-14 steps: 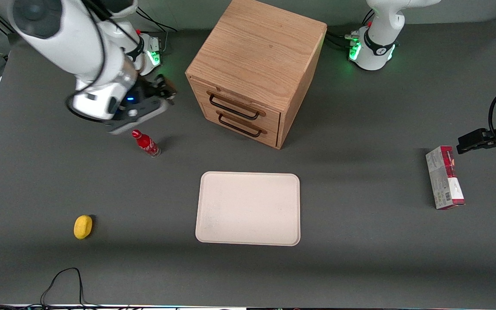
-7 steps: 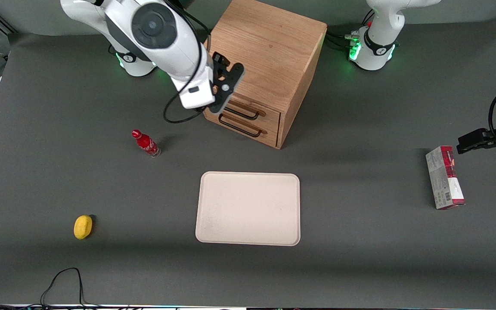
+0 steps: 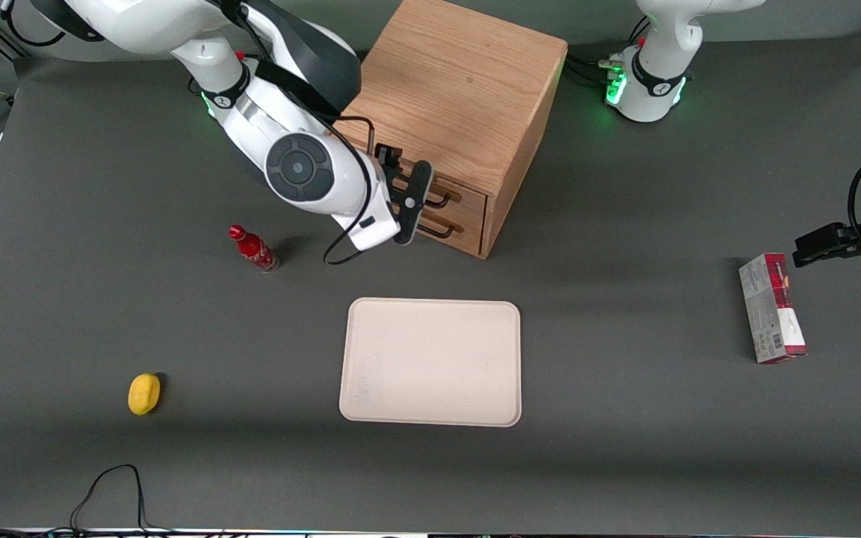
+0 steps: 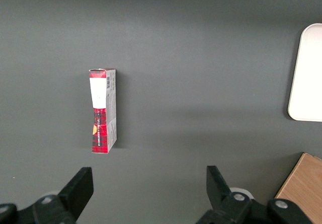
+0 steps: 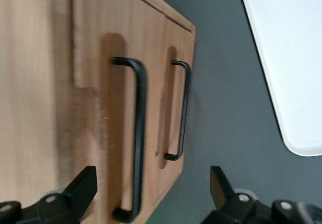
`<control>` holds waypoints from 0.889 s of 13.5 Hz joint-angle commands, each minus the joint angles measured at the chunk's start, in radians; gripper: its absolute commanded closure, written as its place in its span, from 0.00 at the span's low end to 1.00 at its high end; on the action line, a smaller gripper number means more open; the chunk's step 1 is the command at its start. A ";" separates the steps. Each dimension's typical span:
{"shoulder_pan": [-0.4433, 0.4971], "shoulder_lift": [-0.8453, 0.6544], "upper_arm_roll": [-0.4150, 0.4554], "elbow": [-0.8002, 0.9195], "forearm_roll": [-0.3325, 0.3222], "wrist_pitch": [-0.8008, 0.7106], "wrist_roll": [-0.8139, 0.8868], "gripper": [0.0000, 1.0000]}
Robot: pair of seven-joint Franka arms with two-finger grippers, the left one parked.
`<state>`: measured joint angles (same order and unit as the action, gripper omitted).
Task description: Open upper drawer
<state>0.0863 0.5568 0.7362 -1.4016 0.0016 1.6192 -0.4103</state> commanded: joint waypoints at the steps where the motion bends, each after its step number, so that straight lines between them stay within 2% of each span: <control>1: 0.001 0.031 0.005 -0.005 -0.051 0.033 -0.022 0.00; 4: 0.004 0.038 0.006 -0.043 -0.057 0.074 -0.009 0.00; 12: 0.007 0.026 0.015 -0.048 -0.045 0.036 -0.013 0.00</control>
<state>0.0958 0.5978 0.7462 -1.4477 -0.0410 1.6697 -0.4119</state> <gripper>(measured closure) 0.000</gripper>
